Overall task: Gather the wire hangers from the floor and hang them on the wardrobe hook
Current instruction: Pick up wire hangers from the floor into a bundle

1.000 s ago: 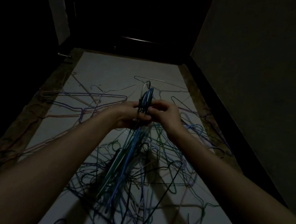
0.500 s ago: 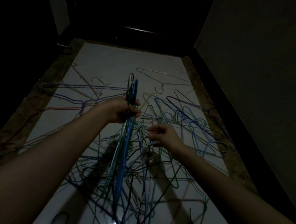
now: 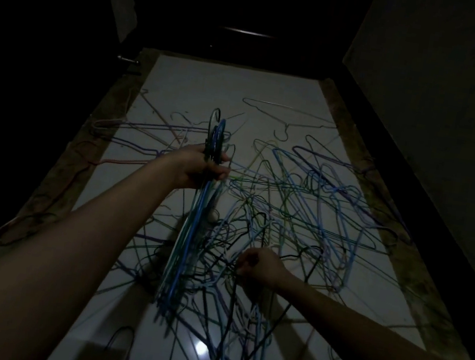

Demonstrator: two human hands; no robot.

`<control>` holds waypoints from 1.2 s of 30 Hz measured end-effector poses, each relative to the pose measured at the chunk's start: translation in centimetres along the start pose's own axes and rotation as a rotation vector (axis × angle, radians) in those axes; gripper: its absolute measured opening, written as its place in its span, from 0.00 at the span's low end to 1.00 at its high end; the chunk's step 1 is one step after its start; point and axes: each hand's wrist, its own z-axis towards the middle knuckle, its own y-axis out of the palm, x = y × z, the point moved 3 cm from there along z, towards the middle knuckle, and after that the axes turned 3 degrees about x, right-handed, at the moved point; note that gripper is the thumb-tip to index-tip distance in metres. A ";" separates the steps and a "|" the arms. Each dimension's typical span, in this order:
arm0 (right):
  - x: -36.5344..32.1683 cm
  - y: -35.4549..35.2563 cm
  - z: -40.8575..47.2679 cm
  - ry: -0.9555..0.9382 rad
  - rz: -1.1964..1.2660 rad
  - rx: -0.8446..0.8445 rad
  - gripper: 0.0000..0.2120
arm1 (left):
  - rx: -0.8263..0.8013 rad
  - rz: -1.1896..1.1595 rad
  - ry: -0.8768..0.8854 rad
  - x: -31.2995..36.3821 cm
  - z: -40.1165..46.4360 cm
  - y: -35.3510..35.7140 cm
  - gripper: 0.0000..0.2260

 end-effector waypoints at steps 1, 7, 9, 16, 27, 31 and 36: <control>-0.1 0.4 0.1 -0.017 -0.056 0.006 0.12 | 0.006 0.004 0.001 0.0 0.1 -0.3 0.10; -1.4 0.4 0.4 -0.048 -0.203 0.041 0.11 | 0.045 0.017 0.009 0.3 0.0 -1.2 0.10; -1.8 0.0 0.1 -0.053 -0.260 0.075 0.08 | 0.042 0.009 0.006 0.5 -0.1 -1.4 0.09; -3.2 -2.2 -0.6 -0.088 -0.008 0.020 0.06 | 0.041 0.071 0.001 1.2 -0.2 -2.4 0.11; -6.2 -7.9 -1.7 -0.134 0.361 0.235 0.07 | 0.086 0.065 0.012 2.8 -1.1 -3.8 0.10; -7.5 -10.3 -2.3 -0.168 0.398 0.339 0.07 | 0.098 0.068 0.007 3.1 -1.3 -4.3 0.11; -8.6 -12.6 -2.9 -0.230 0.338 0.439 0.09 | 0.109 0.098 0.013 3.5 -1.8 -4.3 0.11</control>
